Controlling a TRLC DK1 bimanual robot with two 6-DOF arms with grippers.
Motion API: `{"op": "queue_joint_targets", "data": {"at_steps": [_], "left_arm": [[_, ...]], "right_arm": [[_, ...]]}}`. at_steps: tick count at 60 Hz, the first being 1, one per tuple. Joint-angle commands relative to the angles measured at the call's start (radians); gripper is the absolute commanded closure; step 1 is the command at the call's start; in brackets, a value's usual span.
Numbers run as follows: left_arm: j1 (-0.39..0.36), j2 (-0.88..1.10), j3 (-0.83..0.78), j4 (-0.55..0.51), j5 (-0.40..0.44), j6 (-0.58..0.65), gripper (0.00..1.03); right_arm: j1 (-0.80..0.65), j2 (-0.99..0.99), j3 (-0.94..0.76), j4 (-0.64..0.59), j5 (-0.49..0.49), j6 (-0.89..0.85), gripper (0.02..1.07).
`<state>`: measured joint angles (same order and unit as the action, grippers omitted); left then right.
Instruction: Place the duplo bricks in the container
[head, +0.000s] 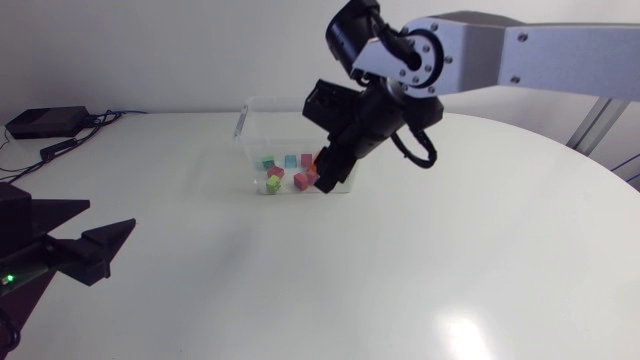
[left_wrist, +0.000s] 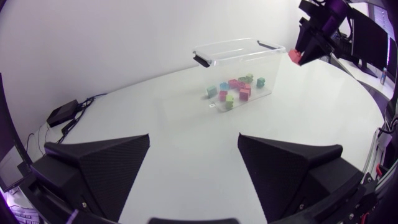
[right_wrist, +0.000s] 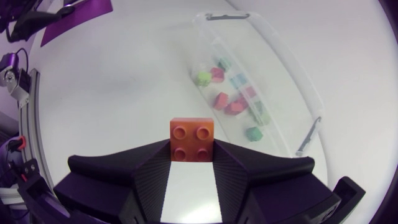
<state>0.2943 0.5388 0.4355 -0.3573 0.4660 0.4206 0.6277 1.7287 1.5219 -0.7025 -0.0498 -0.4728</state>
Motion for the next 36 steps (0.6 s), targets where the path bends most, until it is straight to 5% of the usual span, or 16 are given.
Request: {"op": "queue_joint_targets", "data": {"at_steps": [1,36], "left_arm": [[0.002,-0.013,-0.032,0.006,-0.004,-0.022,0.04],[0.008,-0.066,-0.072,0.009,-0.038,-0.022,0.04]], "right_arm": [[-0.034,0.011,0.066,0.023,0.013,0.033,0.74],[-0.181,0.252,0.282,0.161,0.033,0.100,0.73]]}}
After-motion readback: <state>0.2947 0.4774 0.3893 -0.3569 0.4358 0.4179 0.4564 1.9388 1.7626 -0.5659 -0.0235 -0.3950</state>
